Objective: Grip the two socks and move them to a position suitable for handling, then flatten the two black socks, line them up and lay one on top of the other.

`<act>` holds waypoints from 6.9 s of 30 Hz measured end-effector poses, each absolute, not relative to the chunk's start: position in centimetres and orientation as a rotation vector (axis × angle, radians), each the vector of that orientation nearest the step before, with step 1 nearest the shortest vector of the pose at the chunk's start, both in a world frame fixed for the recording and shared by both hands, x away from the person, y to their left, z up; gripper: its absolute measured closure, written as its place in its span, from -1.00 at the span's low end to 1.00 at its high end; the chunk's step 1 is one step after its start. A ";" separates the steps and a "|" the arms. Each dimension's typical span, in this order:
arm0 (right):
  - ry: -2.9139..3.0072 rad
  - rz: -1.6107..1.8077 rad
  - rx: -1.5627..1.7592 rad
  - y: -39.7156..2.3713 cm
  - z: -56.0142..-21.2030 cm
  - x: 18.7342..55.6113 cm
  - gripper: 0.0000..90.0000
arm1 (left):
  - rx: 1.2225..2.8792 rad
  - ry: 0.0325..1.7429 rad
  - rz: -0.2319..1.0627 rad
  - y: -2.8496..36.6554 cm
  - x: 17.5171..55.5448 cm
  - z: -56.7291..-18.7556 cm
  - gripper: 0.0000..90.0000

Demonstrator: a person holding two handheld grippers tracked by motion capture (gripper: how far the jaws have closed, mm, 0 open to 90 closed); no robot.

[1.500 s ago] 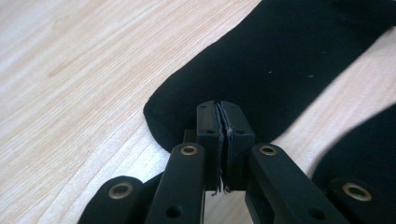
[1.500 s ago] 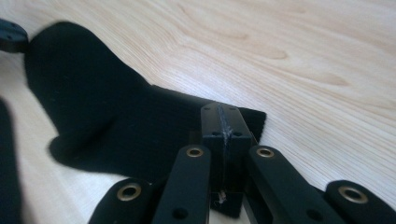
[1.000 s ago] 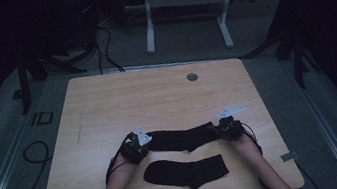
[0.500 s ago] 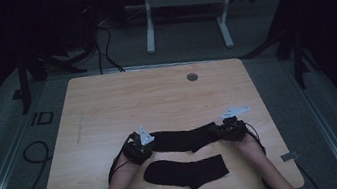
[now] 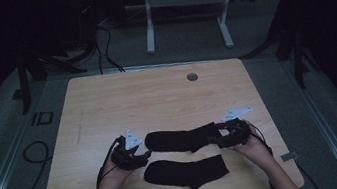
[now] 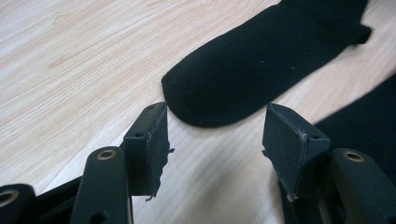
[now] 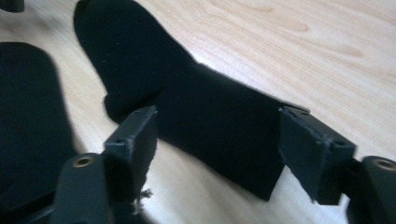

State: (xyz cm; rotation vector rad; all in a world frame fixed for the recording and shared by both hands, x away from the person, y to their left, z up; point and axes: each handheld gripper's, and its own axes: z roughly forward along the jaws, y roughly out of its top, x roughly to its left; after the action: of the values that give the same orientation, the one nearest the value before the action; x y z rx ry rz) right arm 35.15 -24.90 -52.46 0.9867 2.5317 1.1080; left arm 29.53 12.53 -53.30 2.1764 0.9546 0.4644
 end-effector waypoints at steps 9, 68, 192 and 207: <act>2.489 1.167 1.078 -26.0 -52.3 31.4 -0.30 | 2.198 0.937 0.384 12.9 27.2 -53.3 -0.12; 2.358 1.102 0.988 -25.1 -47.0 33.8 0.86 | 2.222 0.907 0.375 11.0 31.6 -49.3 0.89; 2.160 1.087 1.325 -36.1 -54.2 35.8 -0.71 | 1.926 1.223 0.496 22.3 30.3 -55.1 -0.90; 2.064 1.081 1.411 -38.8 -54.1 35.4 -0.69 | 1.841 1.319 0.579 26.0 28.9 -54.9 -0.90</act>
State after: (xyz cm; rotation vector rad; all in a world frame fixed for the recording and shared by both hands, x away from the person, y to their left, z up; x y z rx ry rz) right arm 35.35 -38.79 -54.09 1.4111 2.0642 1.0813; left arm 28.94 26.04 -54.94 1.8406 1.3192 0.5795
